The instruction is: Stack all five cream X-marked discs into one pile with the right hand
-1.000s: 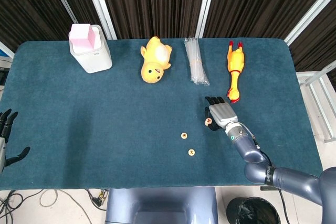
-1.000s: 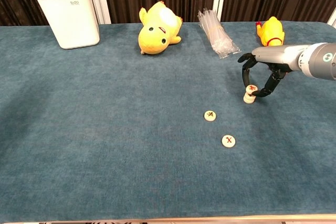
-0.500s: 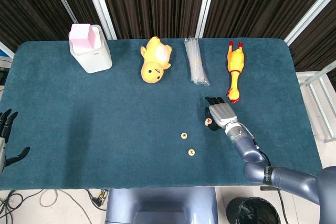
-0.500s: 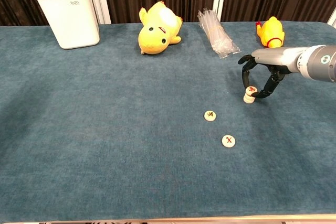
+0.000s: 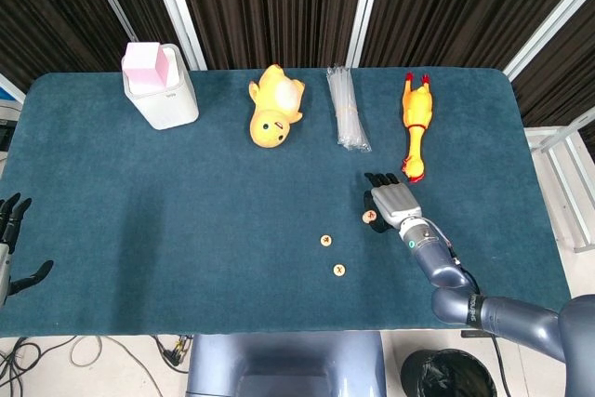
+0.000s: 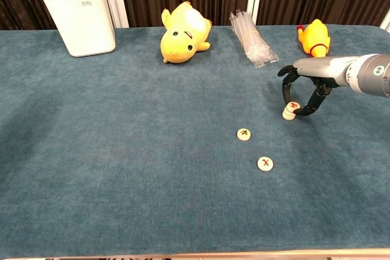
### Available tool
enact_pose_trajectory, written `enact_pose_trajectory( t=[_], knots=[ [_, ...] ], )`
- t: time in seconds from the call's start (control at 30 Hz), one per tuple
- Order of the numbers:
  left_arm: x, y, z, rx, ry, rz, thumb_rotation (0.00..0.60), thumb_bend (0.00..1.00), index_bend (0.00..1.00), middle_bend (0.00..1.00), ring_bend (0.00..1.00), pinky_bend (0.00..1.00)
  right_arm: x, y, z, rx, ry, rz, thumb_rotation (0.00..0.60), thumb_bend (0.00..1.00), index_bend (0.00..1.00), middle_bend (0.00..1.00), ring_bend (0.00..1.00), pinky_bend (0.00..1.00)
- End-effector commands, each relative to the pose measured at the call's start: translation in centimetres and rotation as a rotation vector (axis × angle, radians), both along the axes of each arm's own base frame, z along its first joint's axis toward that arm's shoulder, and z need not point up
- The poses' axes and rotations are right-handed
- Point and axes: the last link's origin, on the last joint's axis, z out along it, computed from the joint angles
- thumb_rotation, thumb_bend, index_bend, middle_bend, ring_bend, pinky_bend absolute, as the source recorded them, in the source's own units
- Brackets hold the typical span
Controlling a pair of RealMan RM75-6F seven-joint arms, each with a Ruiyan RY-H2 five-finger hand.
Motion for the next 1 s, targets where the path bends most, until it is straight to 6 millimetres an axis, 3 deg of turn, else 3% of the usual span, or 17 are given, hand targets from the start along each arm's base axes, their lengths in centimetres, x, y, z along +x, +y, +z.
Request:
enact_pose_trajectory(
  t=[0.03, 1.0],
  knots=[
    [0.00, 0.01, -0.01, 0.001, 0.001, 0.001, 0.600, 0.17, 0.05, 0.00, 0.00, 0.06, 0.03, 0.03, 0.01, 0.000, 0.003, 0.004, 0.600, 0.41, 0.52, 0.01, 0.03, 0.04],
    [-0.02, 0.03, -0.02, -0.001, 0.000, 0.000, 0.600, 0.17, 0.05, 0.00, 0.00, 0.05, 0.32, -0.10, -0.24, 0.000, -0.004, 0.003, 0.600, 0.41, 0.48, 0.01, 0.03, 0.04]
  ],
)
